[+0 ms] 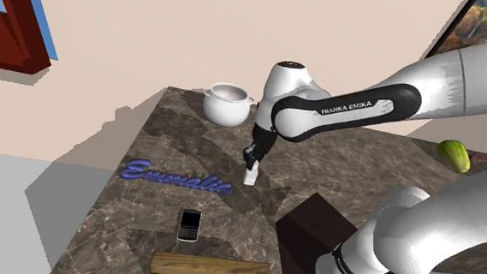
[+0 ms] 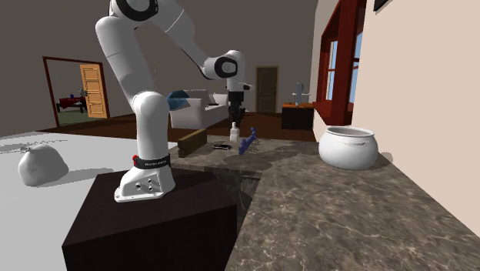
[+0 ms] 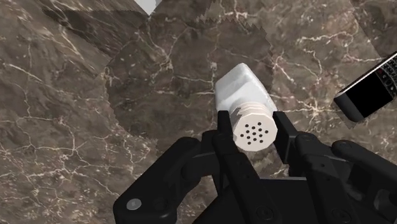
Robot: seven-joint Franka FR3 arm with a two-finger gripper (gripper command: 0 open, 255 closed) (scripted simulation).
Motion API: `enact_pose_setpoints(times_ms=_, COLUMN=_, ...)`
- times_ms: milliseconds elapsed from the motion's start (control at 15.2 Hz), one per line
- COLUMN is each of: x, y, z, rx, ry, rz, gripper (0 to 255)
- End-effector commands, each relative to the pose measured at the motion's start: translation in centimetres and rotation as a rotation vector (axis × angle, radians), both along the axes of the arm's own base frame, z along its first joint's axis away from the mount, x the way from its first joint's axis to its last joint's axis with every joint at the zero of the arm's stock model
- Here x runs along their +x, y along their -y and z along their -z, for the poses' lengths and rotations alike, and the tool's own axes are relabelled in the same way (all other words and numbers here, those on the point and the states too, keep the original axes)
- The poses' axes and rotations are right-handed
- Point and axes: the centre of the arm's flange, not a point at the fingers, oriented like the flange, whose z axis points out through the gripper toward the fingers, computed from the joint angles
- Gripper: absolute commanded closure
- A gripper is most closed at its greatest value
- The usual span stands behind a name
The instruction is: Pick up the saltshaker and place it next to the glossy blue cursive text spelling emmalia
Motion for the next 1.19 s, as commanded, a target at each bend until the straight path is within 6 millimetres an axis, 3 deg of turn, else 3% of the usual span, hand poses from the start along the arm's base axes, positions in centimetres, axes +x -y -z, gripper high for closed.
enact_pose_setpoints(times_ms=0, x=0.0, y=-0.1, z=1.1, rx=0.0, ry=0.001, rz=0.0, gripper=255)
enact_pose_setpoints(times_ms=924, x=0.0, y=-0.1, z=8.9, rx=0.0, ry=0.001, rz=0.0, gripper=255)
enact_pose_setpoints(times_ms=1122, x=0.0, y=-0.1, z=8.9, rx=0.0, ry=0.001, rz=0.0, gripper=255)
